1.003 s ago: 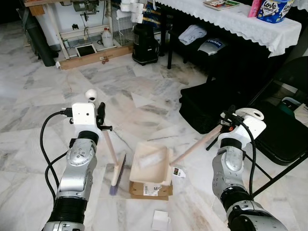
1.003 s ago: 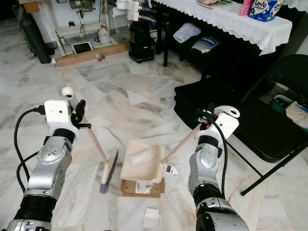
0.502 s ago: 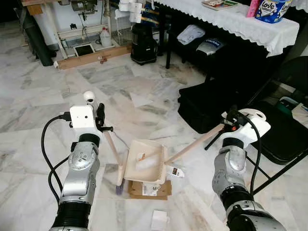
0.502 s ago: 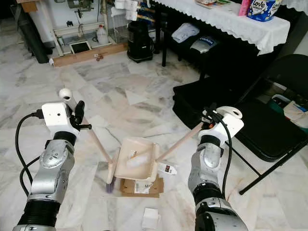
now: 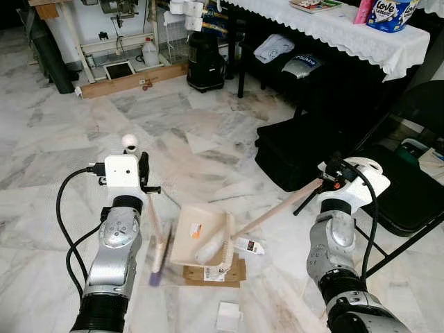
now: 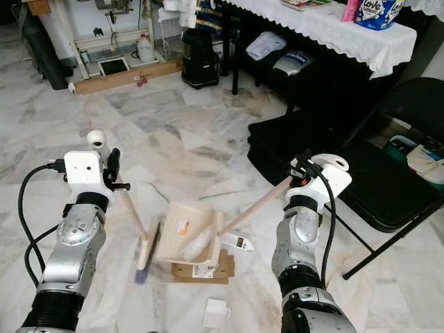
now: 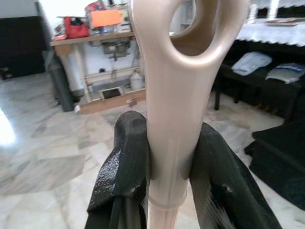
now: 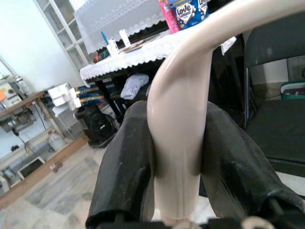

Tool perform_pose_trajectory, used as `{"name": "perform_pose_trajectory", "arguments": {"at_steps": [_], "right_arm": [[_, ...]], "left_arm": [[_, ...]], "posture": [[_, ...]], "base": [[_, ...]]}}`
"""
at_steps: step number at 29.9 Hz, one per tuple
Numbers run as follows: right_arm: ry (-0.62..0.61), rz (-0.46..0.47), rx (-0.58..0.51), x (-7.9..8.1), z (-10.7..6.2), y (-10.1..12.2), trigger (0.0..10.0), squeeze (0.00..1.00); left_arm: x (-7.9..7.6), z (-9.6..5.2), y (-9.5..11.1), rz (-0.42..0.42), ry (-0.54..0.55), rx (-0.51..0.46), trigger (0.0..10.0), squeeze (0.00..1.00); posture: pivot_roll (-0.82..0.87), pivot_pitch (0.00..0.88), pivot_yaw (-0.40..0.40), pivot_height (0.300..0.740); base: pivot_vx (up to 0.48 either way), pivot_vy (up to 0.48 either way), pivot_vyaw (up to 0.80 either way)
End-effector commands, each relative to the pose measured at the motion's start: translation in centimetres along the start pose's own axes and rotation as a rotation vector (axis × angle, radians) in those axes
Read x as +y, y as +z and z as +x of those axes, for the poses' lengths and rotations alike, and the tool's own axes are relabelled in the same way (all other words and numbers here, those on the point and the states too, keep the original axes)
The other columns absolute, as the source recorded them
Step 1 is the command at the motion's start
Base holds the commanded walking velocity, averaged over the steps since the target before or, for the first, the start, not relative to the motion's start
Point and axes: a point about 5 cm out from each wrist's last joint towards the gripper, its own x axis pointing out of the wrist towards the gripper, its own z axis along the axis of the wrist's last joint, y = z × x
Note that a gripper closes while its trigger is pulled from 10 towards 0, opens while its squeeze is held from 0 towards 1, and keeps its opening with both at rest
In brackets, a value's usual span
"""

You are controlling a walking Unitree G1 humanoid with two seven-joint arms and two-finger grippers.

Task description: Sweep floor

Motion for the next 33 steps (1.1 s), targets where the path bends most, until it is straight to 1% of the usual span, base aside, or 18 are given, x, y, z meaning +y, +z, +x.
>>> {"name": "perform_pose_trajectory", "arguments": {"at_steps": [1, 8, 10, 12, 14, 16, 18, 23, 26, 33], "right_arm": [[0.021, 0.007, -0.055, 0.3, 0.6, 1.2, 10.0, 0.00], [0.049, -0.003, -0.050, 0.3, 0.4, 1.2, 10.0, 0.00], [0.052, -0.006, -0.048, 0.3, 0.4, 1.2, 10.0, 0.00], [0.061, -0.012, -0.044, 0.3, 0.3, 1.1, 10.0, 0.00], [0.064, -0.013, -0.043, 0.3, 0.4, 1.2, 10.0, 0.00], [0.065, -0.014, -0.042, 0.3, 0.4, 1.2, 10.0, 0.00], [0.069, -0.016, -0.041, 0.4, 0.4, 1.2, 10.0, 0.00], [0.077, -0.035, -0.034, 0.5, 0.4, 1.1, 10.0, 0.00], [0.087, -0.067, -0.041, 0.7, 0.3, 1.2, 10.0, 0.00], [0.081, -0.067, -0.042, 0.7, 0.4, 1.3, 10.0, 0.00]], "left_arm": [[0.3, 0.1, 1.7, 0.007, 0.024, -0.094, 10.0, 0.00], [0.9, -0.8, 1.6, 0.047, 0.071, -0.111, 10.0, 0.00], [1.1, -0.9, 1.5, 0.051, 0.086, -0.115, 10.0, 0.00], [1.7, -0.8, 1.6, 0.059, 0.137, -0.119, 10.0, 0.00], [1.9, -0.6, 1.7, 0.061, 0.153, -0.128, 10.0, 0.00], [1.9, -0.6, 1.9, 0.061, 0.154, -0.134, 10.0, 0.00], [1.6, -0.4, 2.3, 0.079, 0.138, -0.157, 10.0, 0.00], [1.4, -0.5, 2.4, 0.074, 0.132, -0.164, 10.0, 0.00], [1.3, -0.5, 2.2, 0.070, 0.131, -0.158, 10.0, 0.00], [1.0, -0.2, 2.1, 0.078, 0.114, -0.146, 10.0, 0.00]], "posture": [[0.13, 0.062, -0.047, 0.740], [0.13, 0.070, -0.063, 0.740], [0.13, 0.071, -0.066, 0.740], [0.12, 0.074, -0.068, 0.740], [0.12, 0.074, -0.069, 0.740], [0.12, 0.076, -0.070, 0.740], [0.12, 0.080, -0.072, 0.740], [0.13, 0.082, -0.075, 0.740], [0.12, 0.091, -0.076, 0.740], [0.12, 0.100, -0.074, 0.740]], "base": [[0.000, 0.000, 0.00], [0.000, 0.000, 0.00], [0.000, 0.000, 0.00], [0.000, 0.000, 0.00], [0.000, 0.000, 0.00], [0.000, 0.000, 0.00], [0.000, 0.000, 0.00], [0.000, 0.000, 0.00], [0.000, 0.000, 0.66], [0.000, 0.000, 0.80]]}}
